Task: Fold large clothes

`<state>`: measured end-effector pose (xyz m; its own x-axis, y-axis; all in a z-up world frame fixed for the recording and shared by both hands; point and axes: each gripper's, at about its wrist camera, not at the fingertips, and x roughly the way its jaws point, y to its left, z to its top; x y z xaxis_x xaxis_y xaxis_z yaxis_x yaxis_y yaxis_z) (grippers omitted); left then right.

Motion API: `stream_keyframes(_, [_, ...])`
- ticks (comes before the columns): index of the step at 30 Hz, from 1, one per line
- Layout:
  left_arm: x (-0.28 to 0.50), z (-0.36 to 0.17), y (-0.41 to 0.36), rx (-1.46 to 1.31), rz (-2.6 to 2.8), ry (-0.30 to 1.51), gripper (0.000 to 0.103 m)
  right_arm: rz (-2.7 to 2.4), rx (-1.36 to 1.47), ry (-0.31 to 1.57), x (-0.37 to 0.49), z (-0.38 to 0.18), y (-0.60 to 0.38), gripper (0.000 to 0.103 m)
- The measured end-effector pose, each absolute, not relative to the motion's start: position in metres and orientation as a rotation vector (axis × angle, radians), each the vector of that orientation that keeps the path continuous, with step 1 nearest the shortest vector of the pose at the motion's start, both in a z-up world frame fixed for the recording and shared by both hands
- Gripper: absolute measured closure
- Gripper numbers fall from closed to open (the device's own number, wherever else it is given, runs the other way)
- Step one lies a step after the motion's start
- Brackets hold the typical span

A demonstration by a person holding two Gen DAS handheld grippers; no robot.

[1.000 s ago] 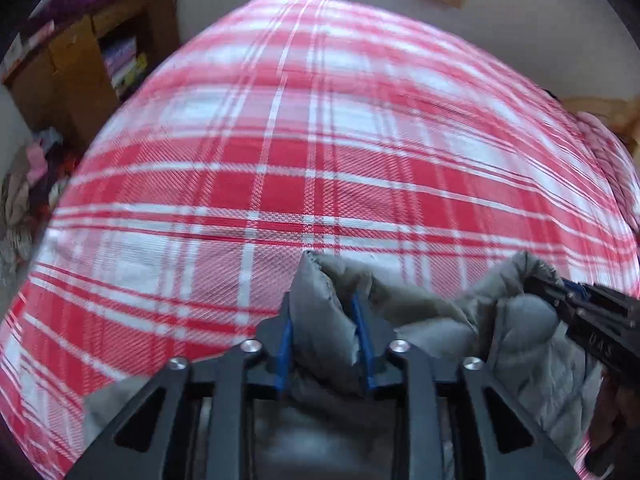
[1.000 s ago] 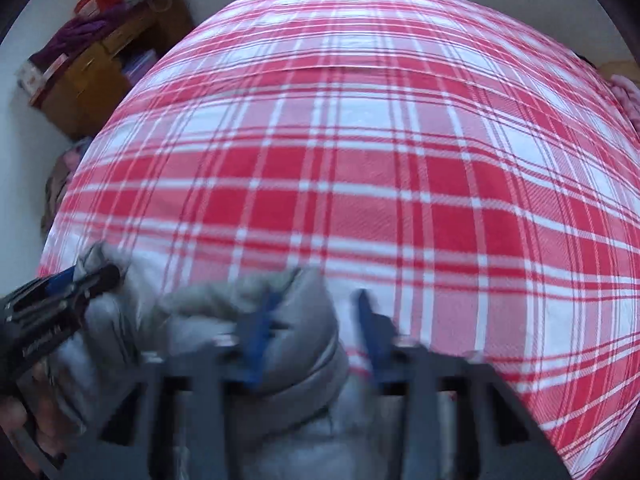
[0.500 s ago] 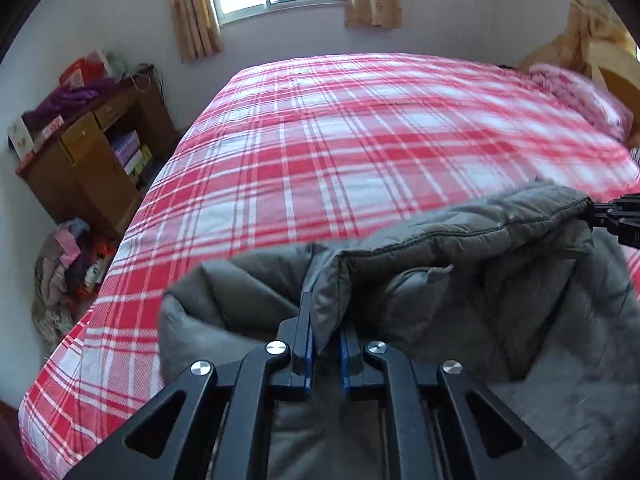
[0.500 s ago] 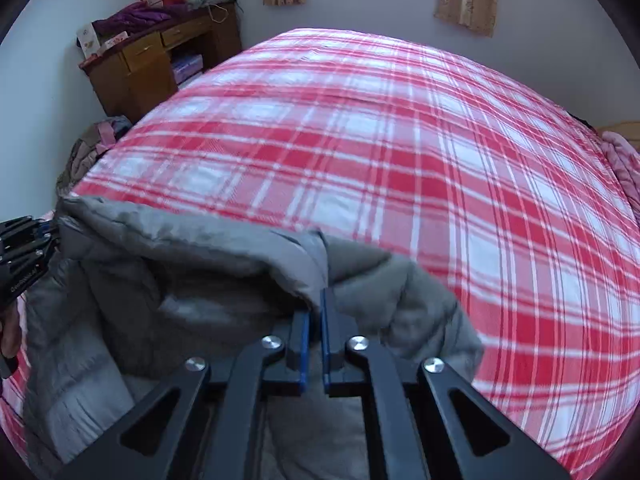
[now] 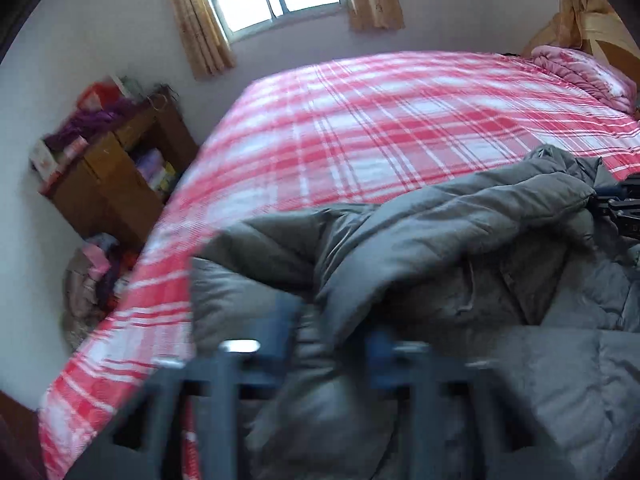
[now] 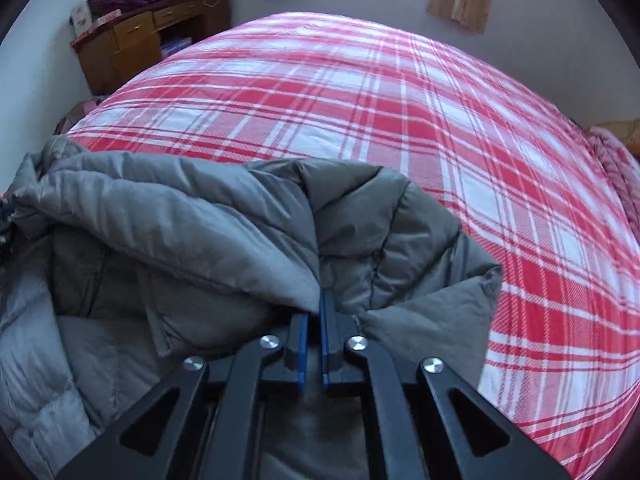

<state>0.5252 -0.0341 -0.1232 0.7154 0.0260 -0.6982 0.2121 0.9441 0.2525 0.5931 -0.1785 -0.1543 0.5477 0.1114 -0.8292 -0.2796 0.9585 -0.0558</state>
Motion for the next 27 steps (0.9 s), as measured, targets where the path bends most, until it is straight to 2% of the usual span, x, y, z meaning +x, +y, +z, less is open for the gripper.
stream_keyframes(1, [0.515, -0.114, -0.031, 0.323, -0.099, 0.73, 0.016, 0.227, -0.195, 0.953, 0.589, -0.151, -0.181, 0.066])
stream_keyframes(2, [0.505, -0.104, -0.026, 0.31, -0.107, 0.685, 0.014, 0.23, -0.195, 0.947, 0.585, -0.147, -0.184, 0.047])
stream_keyframes(4, [0.497, -0.088, -0.02, 0.299, -0.118, 0.658, 0.014, 0.251, -0.189, 0.925, 0.573, -0.137, -0.192, 0.041])
stream_keyframes(9, [0.521, -0.055, -0.026, 0.254, -0.066, 0.596, 0.014, 0.235, -0.223, 0.878, 0.555, -0.112, -0.204, 0.042])
stream_keyframes(11, [0.547, -0.046, -0.039, 0.264, 0.057, 0.586, 0.014, 0.219, -0.16, 0.849, 0.563, -0.095, -0.205, 0.051])
stream_keyframes(12, [0.561, -0.046, -0.046, 0.265, 0.092, 0.602, 0.014, 0.212, -0.133, 0.837, 0.569, -0.089, -0.203, 0.051])
stream_keyframes(14, [0.585, -0.059, -0.065, 0.335, 0.202, 0.603, 0.014, 0.195, -0.094, 0.817, 0.588, -0.08, -0.192, 0.051])
stream_keyframes(18, [0.603, -0.099, -0.074, 0.283, 0.185, 0.712, 0.014, 0.171, -0.07, 0.792, 0.622, -0.092, -0.158, 0.051])
stream_keyframes(23, [0.612, -0.163, -0.062, 0.241, 0.167, 0.842, 0.012, 0.225, -0.044, 0.852, 0.637, -0.141, -0.134, 0.051])
stream_keyframes(27, [0.61, -0.175, -0.058, 0.203, 0.154, 0.83, 0.012, 0.242, -0.055, 0.859, 0.631, -0.167, -0.136, 0.051])
